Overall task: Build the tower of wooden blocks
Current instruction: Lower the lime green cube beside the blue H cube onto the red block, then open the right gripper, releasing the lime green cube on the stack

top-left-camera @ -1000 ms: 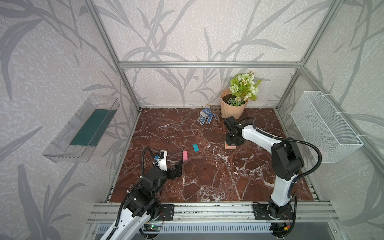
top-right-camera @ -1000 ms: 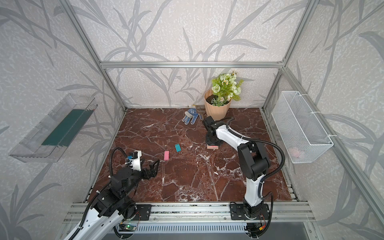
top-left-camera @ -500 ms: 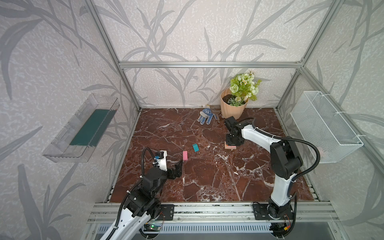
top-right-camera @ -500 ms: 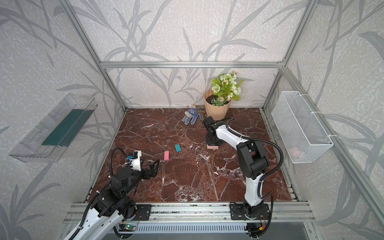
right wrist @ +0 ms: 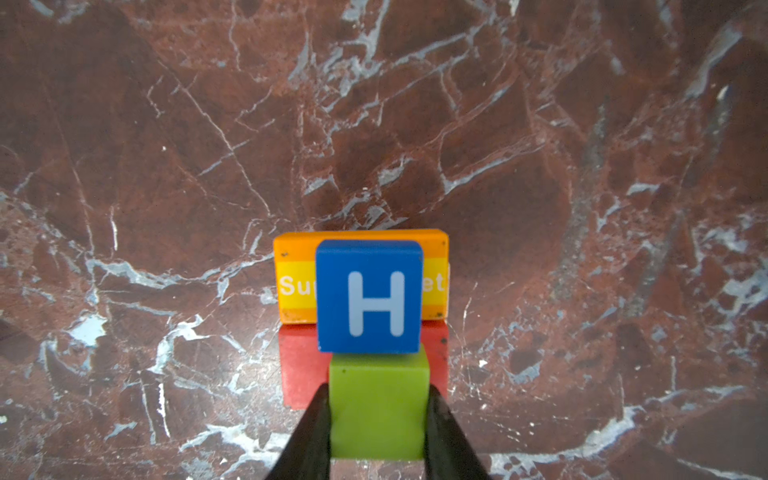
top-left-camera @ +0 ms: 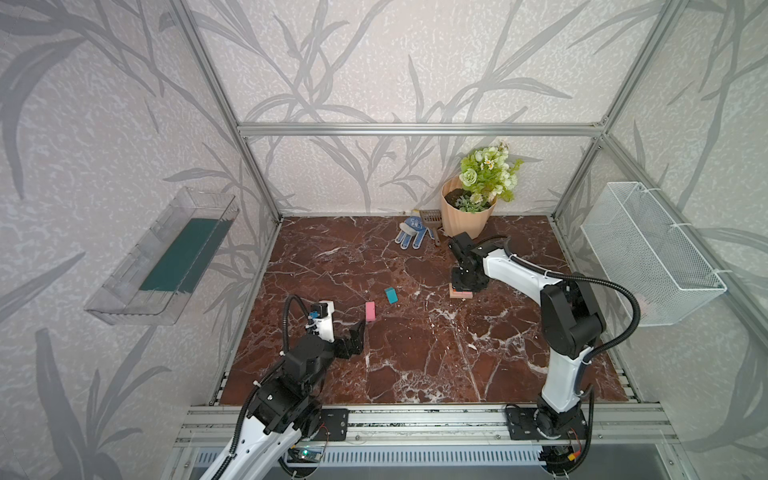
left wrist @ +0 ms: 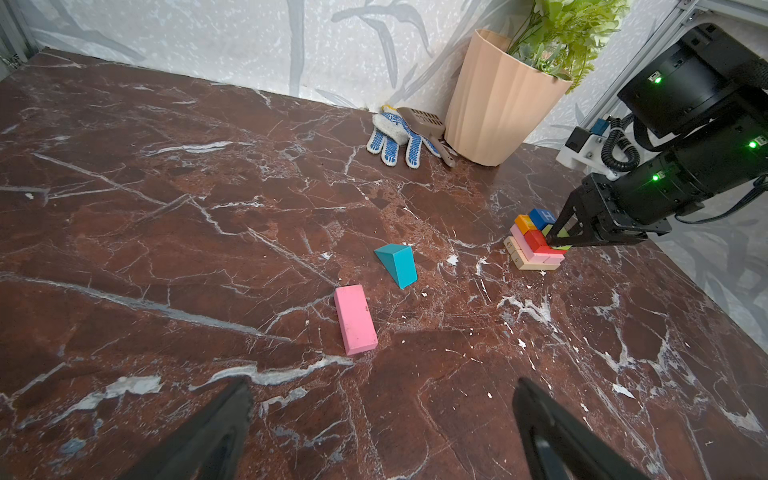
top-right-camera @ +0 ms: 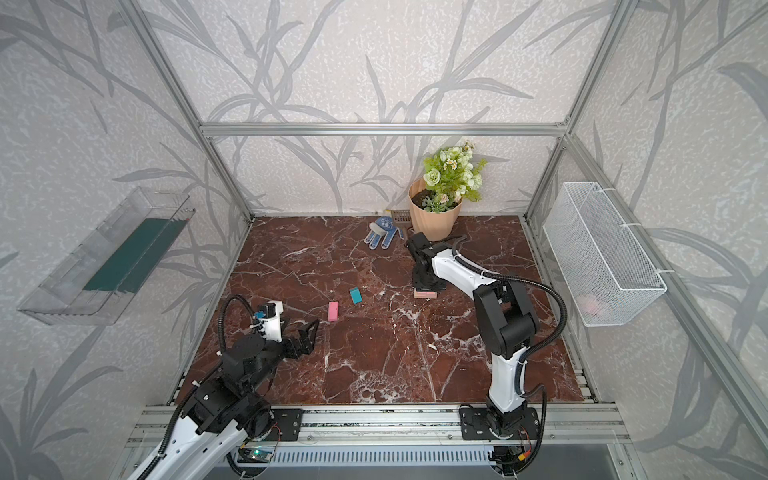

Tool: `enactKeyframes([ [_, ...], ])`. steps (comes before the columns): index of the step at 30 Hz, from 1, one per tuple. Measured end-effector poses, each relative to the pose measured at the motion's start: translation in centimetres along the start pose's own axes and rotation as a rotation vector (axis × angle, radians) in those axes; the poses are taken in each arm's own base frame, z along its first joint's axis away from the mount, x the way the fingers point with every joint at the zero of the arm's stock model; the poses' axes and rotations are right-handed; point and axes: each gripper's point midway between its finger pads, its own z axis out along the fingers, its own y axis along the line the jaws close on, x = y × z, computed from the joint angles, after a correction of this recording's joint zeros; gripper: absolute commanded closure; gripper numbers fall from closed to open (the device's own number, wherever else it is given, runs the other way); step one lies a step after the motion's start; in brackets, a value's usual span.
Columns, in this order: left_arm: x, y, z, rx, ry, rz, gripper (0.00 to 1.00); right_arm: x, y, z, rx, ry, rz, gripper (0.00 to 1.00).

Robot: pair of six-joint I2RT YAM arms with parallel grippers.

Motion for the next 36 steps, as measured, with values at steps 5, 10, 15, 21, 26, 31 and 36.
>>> enactKeyframes([
  [5,0.01,0.0,0.0,0.0,0.0,0.0,0.01,-0.09,0.19,0.01,-0.007,0.001,0.0,0.65],
  [10,0.0,0.0,0.0,0.0,0.0,0.0,0.01,-0.09,0.25,-0.02,-0.01,0.002,-0.001,0.63],
  [15,0.01,0.0,0.0,0.0,0.0,0.0,0.01,-0.2,0.3,0.04,-0.009,0.002,-0.002,0.58],
  [21,0.0,0.0,0.0,0.0,0.0,0.0,0.01,-0.31,0.24,0.15,-0.003,0.001,-0.004,0.54],
  [26,0.01,0.0,0.0,0.0,0.0,0.0,0.01,-0.53,0.14,0.04,0.002,-0.005,0.0,0.47],
  [31,0.0,0.0,0.0,0.0,0.0,0.0,0.01,-0.4,-0.05,-0.08,0.008,-0.003,0.001,0.3],
  [36,0.0,0.0,0.0,0.0,0.0,0.0,0.01,0.38,-0.29,-0.09,0.001,0.007,0.006,0.21],
])
